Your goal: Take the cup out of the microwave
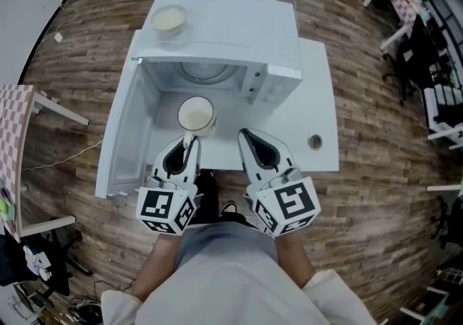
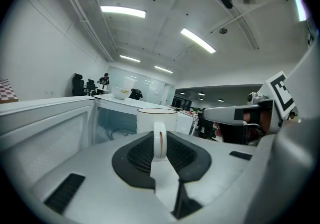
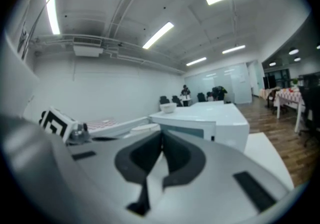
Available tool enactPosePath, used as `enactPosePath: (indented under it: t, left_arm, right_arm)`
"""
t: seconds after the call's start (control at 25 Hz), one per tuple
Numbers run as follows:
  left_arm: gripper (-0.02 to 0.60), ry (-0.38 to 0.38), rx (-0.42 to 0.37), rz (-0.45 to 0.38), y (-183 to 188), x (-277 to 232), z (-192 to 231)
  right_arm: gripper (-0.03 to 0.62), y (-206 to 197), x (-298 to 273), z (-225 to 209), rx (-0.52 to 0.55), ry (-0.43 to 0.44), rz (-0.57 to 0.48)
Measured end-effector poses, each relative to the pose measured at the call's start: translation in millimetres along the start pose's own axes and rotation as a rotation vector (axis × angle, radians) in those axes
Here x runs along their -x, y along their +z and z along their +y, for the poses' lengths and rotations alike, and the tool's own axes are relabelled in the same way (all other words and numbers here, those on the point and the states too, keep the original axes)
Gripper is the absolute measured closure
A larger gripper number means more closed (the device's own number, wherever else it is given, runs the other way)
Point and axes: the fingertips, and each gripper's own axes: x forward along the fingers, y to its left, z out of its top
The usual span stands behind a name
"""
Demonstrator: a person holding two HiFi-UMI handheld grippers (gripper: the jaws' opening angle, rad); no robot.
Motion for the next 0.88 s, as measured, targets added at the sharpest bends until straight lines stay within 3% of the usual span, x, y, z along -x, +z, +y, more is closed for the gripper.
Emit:
enactPosePath:
  t: [0.28, 0.52, 0.88]
  left_arm:
    - [0.515, -0.042, -0.005, -0.001, 12.1, 28.4, -25.9]
    - [0.514, -0.04, 0.005, -0.023, 32.6, 37.9, -23.4]
    - [0.515, -0.058, 0.014, -0.011, 34.7, 39.2, -22.4]
  right_arm:
    - [0.572, 6.1, 26.8, -9.3, 0.034, -0.054, -0.007]
    - [0.572, 23.7, 34.1, -8.4, 0.051, -0.001, -0.024]
    - [0.572, 25.6, 37.5, -5.1, 0.021, 0.027, -0.016]
